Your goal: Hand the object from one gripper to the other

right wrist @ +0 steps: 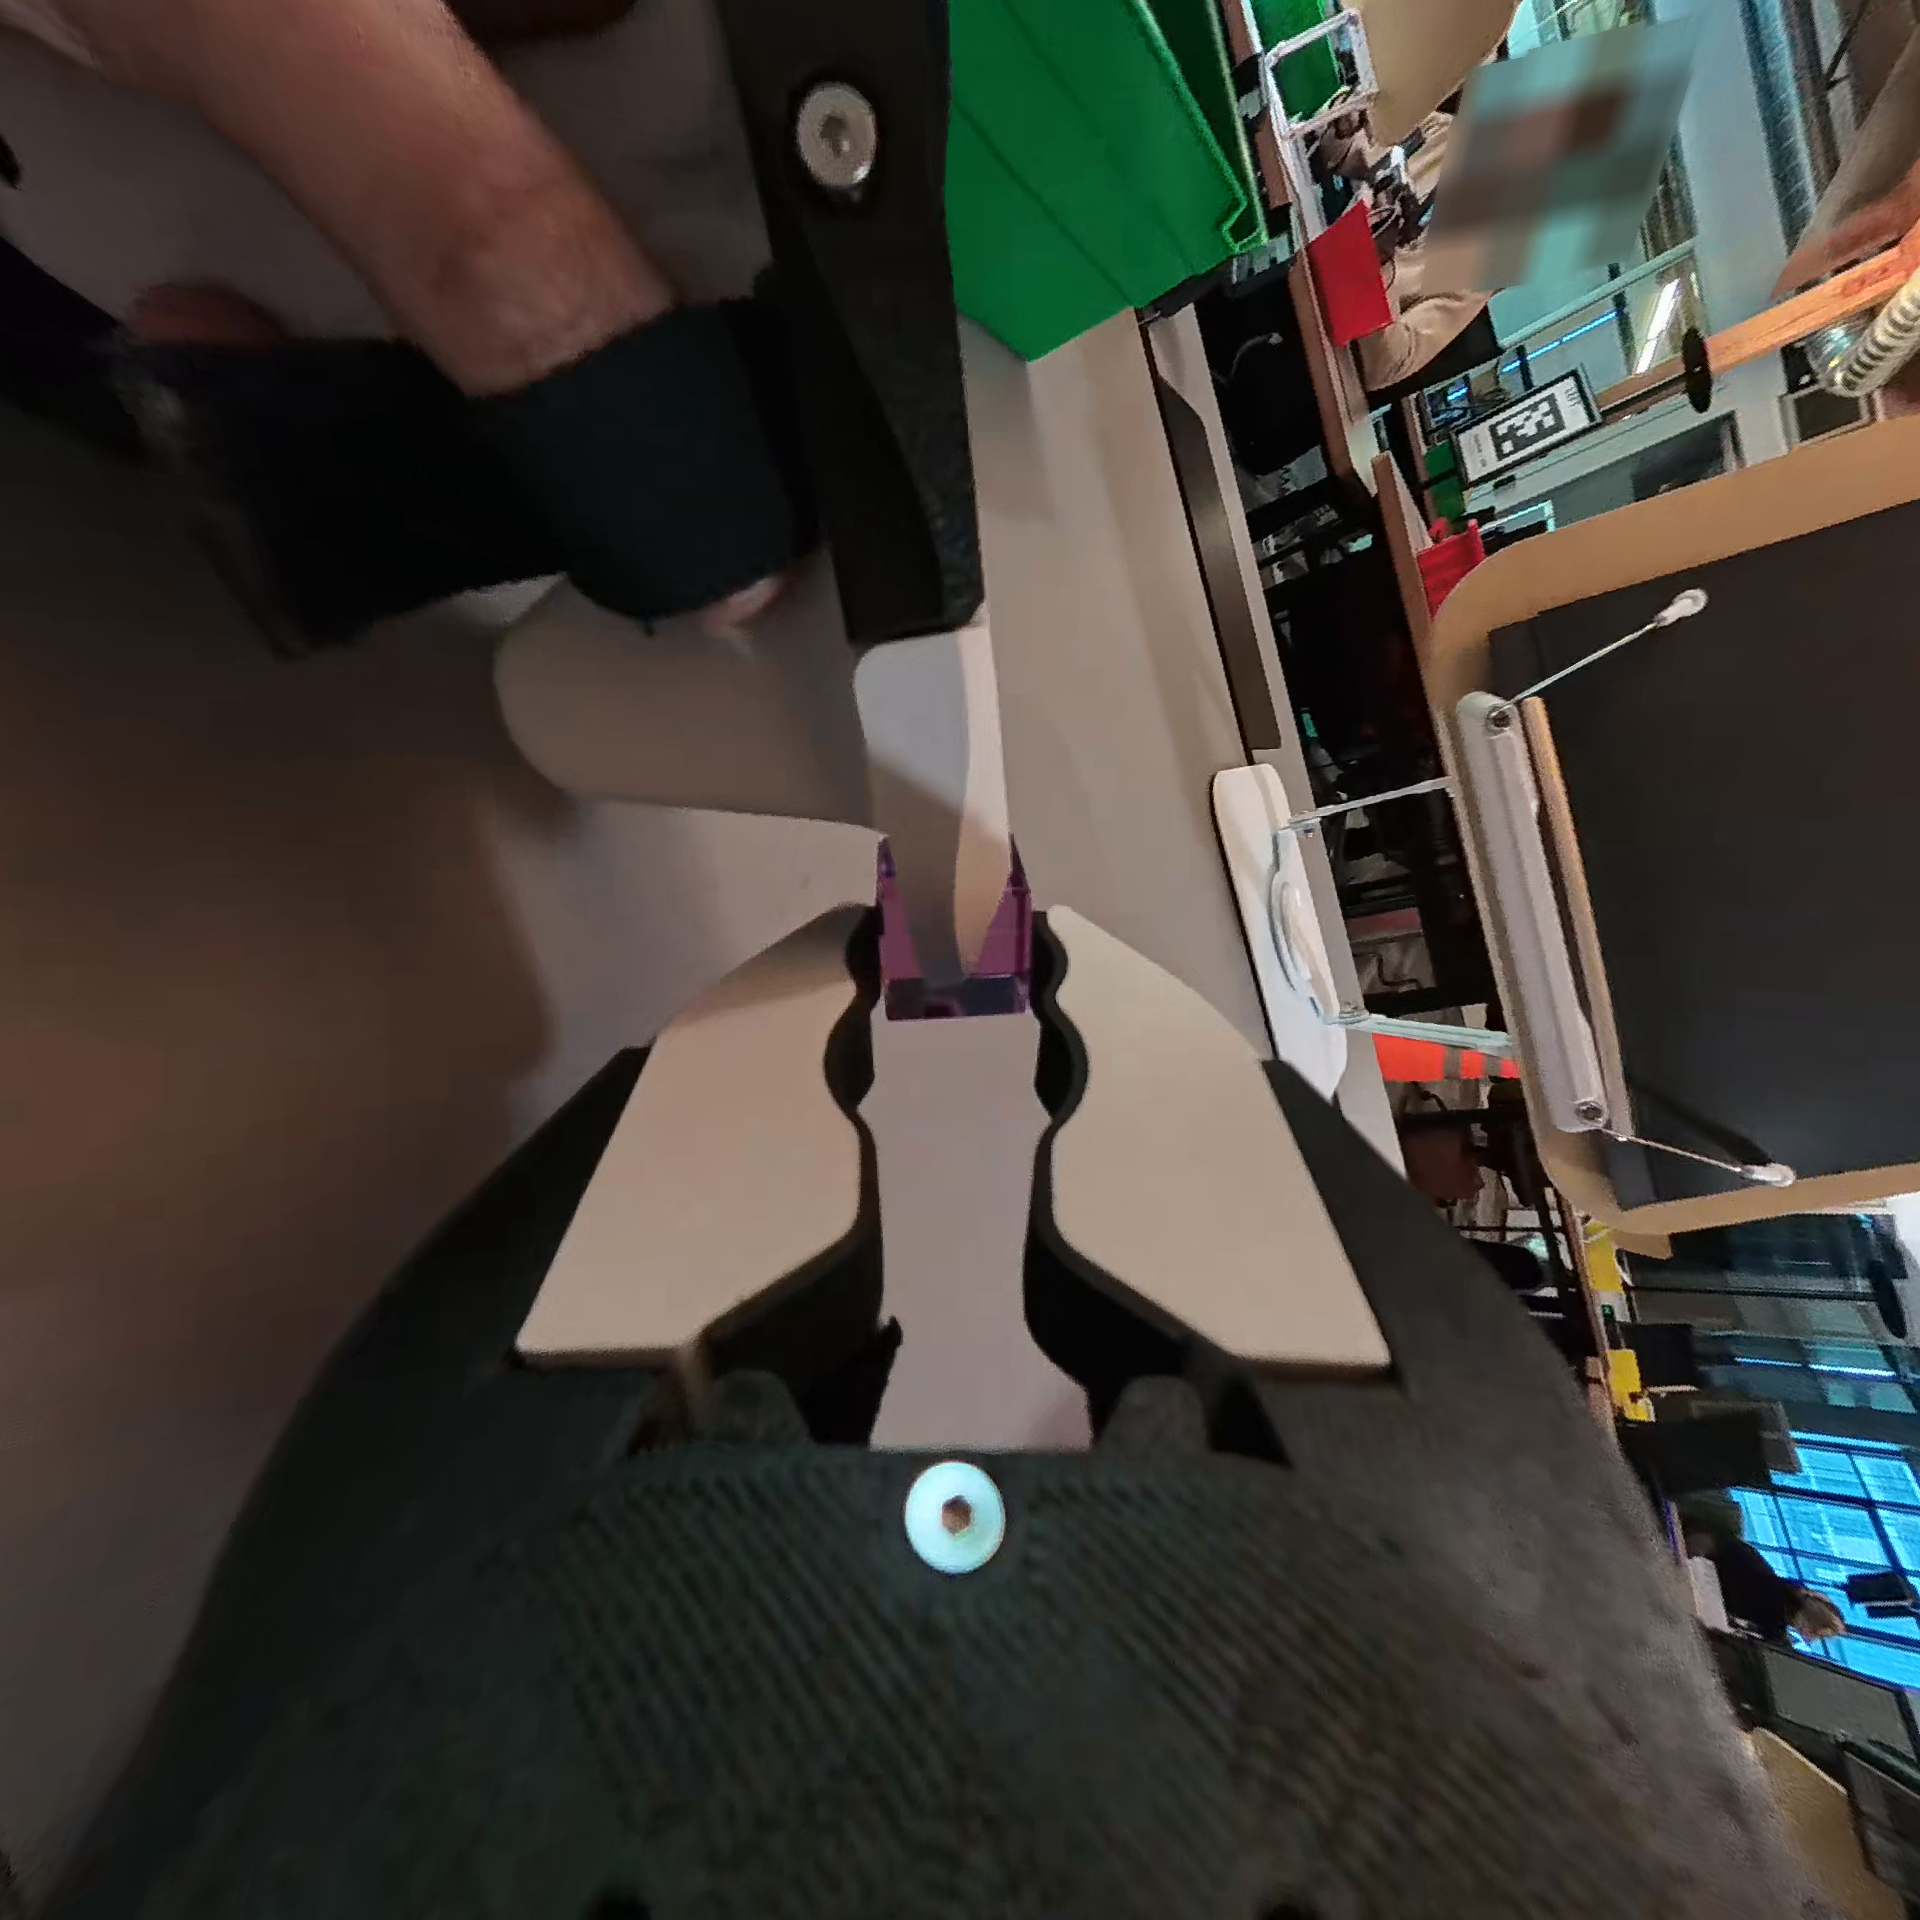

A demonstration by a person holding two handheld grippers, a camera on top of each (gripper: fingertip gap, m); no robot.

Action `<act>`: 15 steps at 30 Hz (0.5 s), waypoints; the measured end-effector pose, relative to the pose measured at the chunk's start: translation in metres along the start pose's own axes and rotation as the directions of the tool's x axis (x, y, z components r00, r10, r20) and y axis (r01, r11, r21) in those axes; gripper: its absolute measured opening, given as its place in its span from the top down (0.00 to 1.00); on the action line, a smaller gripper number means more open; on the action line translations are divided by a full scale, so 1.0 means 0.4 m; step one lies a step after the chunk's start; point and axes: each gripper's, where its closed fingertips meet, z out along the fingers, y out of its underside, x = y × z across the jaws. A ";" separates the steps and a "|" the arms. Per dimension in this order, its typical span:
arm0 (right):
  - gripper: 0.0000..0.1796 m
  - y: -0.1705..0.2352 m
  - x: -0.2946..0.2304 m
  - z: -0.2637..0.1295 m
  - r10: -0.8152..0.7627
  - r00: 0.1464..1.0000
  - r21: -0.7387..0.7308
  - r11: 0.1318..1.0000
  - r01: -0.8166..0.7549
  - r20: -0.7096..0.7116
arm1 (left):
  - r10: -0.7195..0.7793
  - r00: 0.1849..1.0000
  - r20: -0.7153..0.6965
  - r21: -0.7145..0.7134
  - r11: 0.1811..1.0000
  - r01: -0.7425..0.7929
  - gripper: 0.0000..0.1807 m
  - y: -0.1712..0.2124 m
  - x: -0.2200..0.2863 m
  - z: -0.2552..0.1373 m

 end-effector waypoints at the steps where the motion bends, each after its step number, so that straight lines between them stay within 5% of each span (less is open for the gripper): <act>1: 0.84 -0.001 0.004 0.000 0.004 1.000 0.011 1.000 -0.004 -0.010 | -0.009 1.000 -0.005 0.006 1.000 0.009 0.84 -0.002 0.000 -0.002; 5: 0.70 0.006 0.032 -0.001 0.087 0.996 0.063 0.994 -0.085 -0.025 | -0.041 0.999 -0.027 0.058 0.997 0.043 0.85 -0.022 -0.003 -0.016; 9: 0.66 0.020 0.060 -0.007 0.340 0.936 0.151 0.924 -0.350 0.091 | -0.085 0.992 -0.089 0.130 0.987 0.096 0.85 -0.049 -0.002 -0.035; 12: 0.70 0.009 0.086 -0.030 0.547 0.791 0.232 0.761 -0.606 0.273 | -0.097 0.980 -0.173 0.169 0.977 0.126 0.85 -0.067 0.017 -0.046; 15: 0.77 -0.007 0.116 -0.065 0.688 0.515 0.213 0.478 -0.852 0.511 | -0.085 0.964 -0.254 0.192 0.972 0.137 0.85 -0.080 0.044 -0.054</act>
